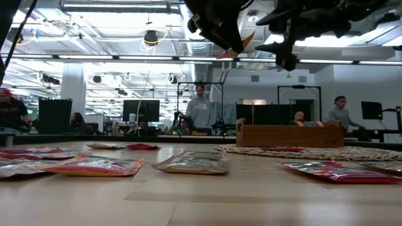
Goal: Pick & Place Tea
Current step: Put the orange tea pack into the right compartment of the brown organizer
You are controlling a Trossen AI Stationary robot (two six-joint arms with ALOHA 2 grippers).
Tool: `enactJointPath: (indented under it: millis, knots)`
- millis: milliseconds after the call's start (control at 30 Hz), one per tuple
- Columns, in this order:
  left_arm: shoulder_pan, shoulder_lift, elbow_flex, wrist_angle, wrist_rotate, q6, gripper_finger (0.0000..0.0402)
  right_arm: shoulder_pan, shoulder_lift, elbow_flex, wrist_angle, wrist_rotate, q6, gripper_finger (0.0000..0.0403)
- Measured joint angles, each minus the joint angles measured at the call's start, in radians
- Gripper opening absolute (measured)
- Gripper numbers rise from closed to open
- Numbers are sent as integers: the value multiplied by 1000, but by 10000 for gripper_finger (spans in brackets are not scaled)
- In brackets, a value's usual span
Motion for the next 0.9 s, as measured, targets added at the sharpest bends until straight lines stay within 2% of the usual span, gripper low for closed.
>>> enactJointPath:
  millis: [367,633,767,900]
  knots:
    - [13,0,0,-3,3,21,186,30,137,106,10,10,-15,225]
    - [13,0,0,-37,-36,13,186,26,161,113,-11,11,-18,223]
    - [13,0,0,-39,-45,8,186,26,159,113,-21,19,-26,203]
    - [13,0,0,-31,-46,8,186,26,159,113,-21,25,-33,164]
